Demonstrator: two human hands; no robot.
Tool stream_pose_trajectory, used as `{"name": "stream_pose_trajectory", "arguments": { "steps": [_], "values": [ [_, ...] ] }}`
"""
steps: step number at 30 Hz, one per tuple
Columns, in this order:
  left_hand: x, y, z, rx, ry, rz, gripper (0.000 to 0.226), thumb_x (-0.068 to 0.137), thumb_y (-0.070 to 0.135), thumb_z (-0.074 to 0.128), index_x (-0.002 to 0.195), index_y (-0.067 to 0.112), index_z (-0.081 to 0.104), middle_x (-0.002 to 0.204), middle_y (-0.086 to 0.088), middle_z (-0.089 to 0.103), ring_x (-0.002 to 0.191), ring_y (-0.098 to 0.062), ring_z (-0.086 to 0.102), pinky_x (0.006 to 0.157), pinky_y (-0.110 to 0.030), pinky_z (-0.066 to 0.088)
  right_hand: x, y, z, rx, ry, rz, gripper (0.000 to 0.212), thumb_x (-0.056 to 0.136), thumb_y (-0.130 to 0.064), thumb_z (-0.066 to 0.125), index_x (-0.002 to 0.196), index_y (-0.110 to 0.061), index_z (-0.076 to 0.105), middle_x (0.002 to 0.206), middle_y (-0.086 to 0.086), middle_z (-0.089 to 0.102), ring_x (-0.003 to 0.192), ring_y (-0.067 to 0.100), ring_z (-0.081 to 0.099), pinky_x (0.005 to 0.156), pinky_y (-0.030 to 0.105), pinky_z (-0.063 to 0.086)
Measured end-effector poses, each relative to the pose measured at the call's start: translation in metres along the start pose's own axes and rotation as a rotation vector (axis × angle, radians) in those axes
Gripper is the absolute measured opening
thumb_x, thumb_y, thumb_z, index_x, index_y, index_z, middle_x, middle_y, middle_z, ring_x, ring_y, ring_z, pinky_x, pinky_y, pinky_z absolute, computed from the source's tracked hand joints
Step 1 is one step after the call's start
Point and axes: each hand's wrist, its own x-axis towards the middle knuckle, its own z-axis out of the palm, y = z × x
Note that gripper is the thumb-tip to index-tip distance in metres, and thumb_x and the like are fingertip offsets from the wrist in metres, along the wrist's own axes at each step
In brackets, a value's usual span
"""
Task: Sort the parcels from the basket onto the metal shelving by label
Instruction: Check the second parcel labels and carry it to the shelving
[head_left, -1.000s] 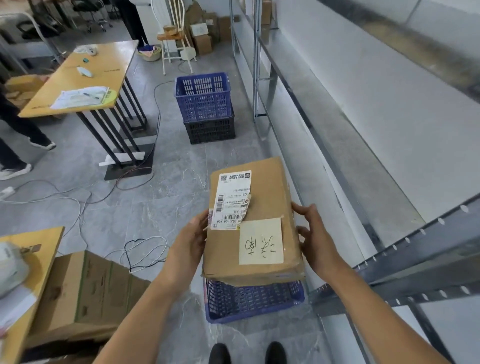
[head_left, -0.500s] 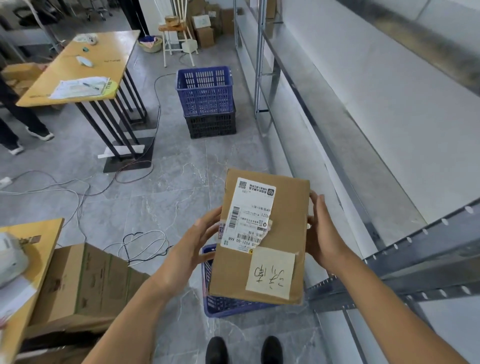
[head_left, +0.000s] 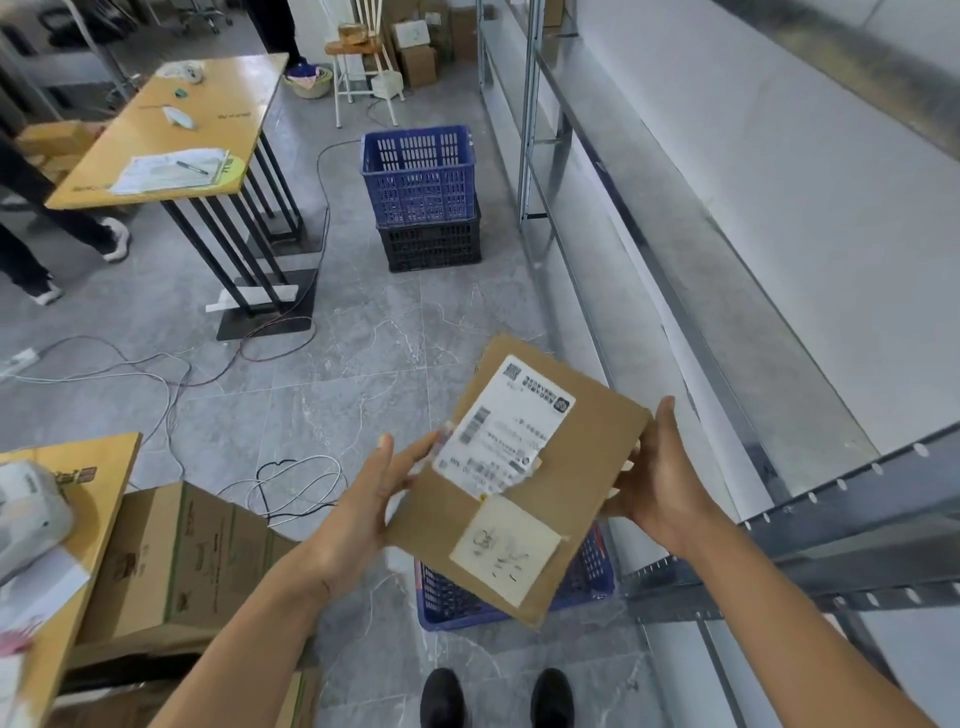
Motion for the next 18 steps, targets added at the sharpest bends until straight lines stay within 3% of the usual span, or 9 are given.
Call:
{"name": "stream_pose_trajectory", "arguments": {
  "steps": [3,5,7,8,11,13,15,16,18],
  "values": [
    [0.003,0.0,-0.003,-0.035,0.193,0.097,0.075,0.099,0.071,0.013,0.131,0.033,0.069,0.131,0.001,0.073,0.124,-0.022,0.062,0.111,-0.051,0.044,0.0,0.0,-0.004,0.067,0.065,-0.021,0.09,0.079,-0.084,0.034,0.133,-0.018,0.065,0.119,0.018,0.064,0.107,0.038,0.065,0.065,0.058,0.063],
    [0.004,0.004,-0.006,-0.07,0.282,0.149,0.076,0.103,0.062,0.012,0.125,0.023,0.073,0.123,0.0,0.077,0.113,-0.02,0.064,0.107,-0.048,0.044,-0.001,0.001,-0.006,0.066,0.075,-0.022,0.088,0.074,-0.086,0.037,0.109,-0.014,0.073,0.126,0.023,0.06,0.111,0.037,0.063,0.067,0.051,0.065],
    [0.006,0.006,-0.009,-0.125,0.34,0.182,0.074,0.104,0.059,0.015,0.126,0.016,0.071,0.117,0.0,0.079,0.107,-0.02,0.065,0.1,-0.043,0.046,-0.003,0.002,-0.009,0.054,0.095,-0.018,0.08,0.076,-0.084,0.038,0.091,-0.009,0.063,0.133,0.013,0.063,0.109,0.03,0.065,0.068,0.045,0.062],
    [0.007,0.007,-0.009,-0.188,0.364,0.197,0.072,0.104,0.059,0.018,0.13,0.013,0.067,0.113,0.0,0.08,0.104,-0.019,0.065,0.094,-0.038,0.047,-0.005,0.002,-0.009,0.02,0.092,-0.022,0.078,0.075,-0.086,0.04,0.087,-0.011,0.059,0.125,0.007,0.068,0.1,0.026,0.067,0.068,0.041,0.058],
    [0.011,0.009,-0.009,-0.374,0.421,0.226,0.067,0.106,0.054,0.024,0.131,0.003,0.058,0.11,-0.01,0.073,0.092,-0.02,0.064,0.08,-0.034,0.047,-0.01,0.0,-0.004,-0.092,0.044,-0.071,0.087,0.051,-0.098,0.062,0.096,-0.024,0.064,0.091,0.004,0.07,0.073,0.019,0.063,0.065,0.036,0.045],
    [0.01,0.011,-0.008,-0.389,0.399,0.218,0.068,0.106,0.054,0.022,0.121,0.001,0.061,0.121,-0.016,0.069,0.101,-0.024,0.064,0.084,-0.037,0.048,-0.013,0.001,-0.003,-0.105,0.023,-0.08,0.077,0.062,-0.093,0.059,0.108,-0.031,0.064,0.101,0.012,0.066,0.079,0.023,0.065,0.065,0.039,0.054],
    [0.006,0.009,-0.01,-0.395,0.333,0.183,0.073,0.104,0.059,0.019,0.127,0.004,0.062,0.129,-0.012,0.068,0.112,-0.026,0.061,0.091,-0.043,0.05,-0.017,0.001,-0.006,-0.084,0.012,-0.06,0.064,0.083,-0.078,0.045,0.125,-0.033,0.062,0.12,0.029,0.062,0.098,0.033,0.067,0.071,0.044,0.064],
    [0.003,0.007,-0.012,-0.382,0.275,0.154,0.075,0.102,0.063,0.018,0.134,0.011,0.062,0.134,-0.007,0.068,0.117,-0.026,0.06,0.092,-0.047,0.052,-0.018,0.002,-0.009,-0.084,0.017,-0.043,0.063,0.087,-0.075,0.042,0.13,-0.032,0.062,0.131,0.035,0.06,0.108,0.037,0.064,0.077,0.047,0.064],
    [-0.002,0.003,-0.015,-0.353,0.133,0.083,0.074,0.097,0.072,0.016,0.147,0.033,0.054,0.147,0.006,0.061,0.129,-0.026,0.057,0.09,-0.057,0.057,-0.021,0.004,-0.013,-0.113,0.051,-0.037,0.076,0.083,-0.083,0.049,0.131,-0.026,0.066,0.139,0.03,0.061,0.124,0.037,0.063,0.089,0.051,0.062]
  ]
}}
